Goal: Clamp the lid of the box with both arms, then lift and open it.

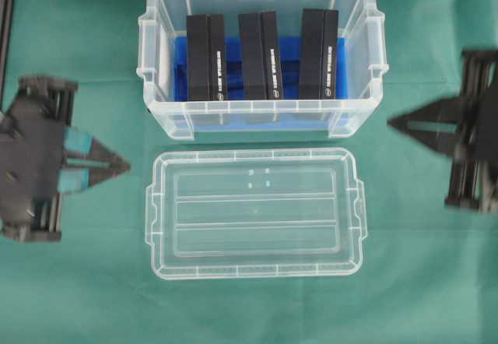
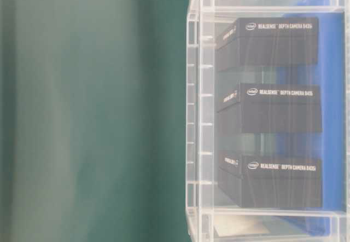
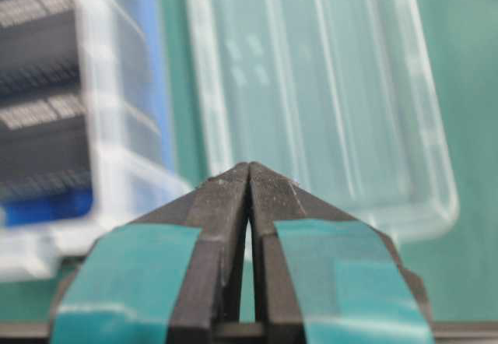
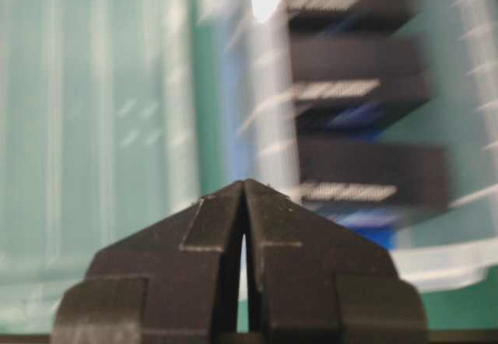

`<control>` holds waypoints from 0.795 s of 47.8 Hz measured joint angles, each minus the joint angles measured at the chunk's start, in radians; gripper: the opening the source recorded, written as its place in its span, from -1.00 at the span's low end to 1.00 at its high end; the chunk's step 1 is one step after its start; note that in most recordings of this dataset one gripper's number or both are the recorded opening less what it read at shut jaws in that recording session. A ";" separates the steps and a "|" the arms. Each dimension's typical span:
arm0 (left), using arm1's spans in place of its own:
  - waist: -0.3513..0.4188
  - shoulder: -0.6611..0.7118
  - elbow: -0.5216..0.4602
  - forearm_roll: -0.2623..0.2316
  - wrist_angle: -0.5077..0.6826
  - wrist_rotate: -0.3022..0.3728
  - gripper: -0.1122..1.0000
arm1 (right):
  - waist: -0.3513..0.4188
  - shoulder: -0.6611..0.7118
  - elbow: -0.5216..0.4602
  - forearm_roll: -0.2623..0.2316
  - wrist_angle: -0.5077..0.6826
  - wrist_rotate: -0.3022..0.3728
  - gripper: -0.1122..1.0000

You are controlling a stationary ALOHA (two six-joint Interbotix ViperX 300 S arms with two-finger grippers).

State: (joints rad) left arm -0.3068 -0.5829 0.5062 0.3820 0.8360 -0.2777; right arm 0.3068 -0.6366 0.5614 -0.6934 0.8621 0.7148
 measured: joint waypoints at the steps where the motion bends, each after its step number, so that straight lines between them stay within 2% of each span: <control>1: 0.014 -0.006 0.002 0.000 -0.017 0.012 -0.77 | -0.017 -0.009 0.000 -0.009 -0.012 0.000 -0.80; 9: 0.153 -0.044 0.020 0.002 -0.150 0.124 -0.77 | -0.153 -0.069 0.032 -0.049 -0.123 -0.038 -0.80; 18: 0.275 -0.069 0.066 0.000 -0.233 0.193 -0.77 | -0.337 -0.078 0.123 -0.026 -0.331 -0.077 -0.80; 29: 0.387 -0.109 0.186 -0.017 -0.448 0.187 -0.77 | -0.515 -0.074 0.270 0.025 -0.626 -0.077 -0.80; 38: 0.448 -0.133 0.304 -0.028 -0.589 0.124 -0.77 | -0.584 -0.049 0.347 0.029 -0.719 -0.077 -0.80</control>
State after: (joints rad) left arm 0.1411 -0.7164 0.8099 0.3543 0.2470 -0.1534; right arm -0.2777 -0.6857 0.9081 -0.6642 0.1427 0.6381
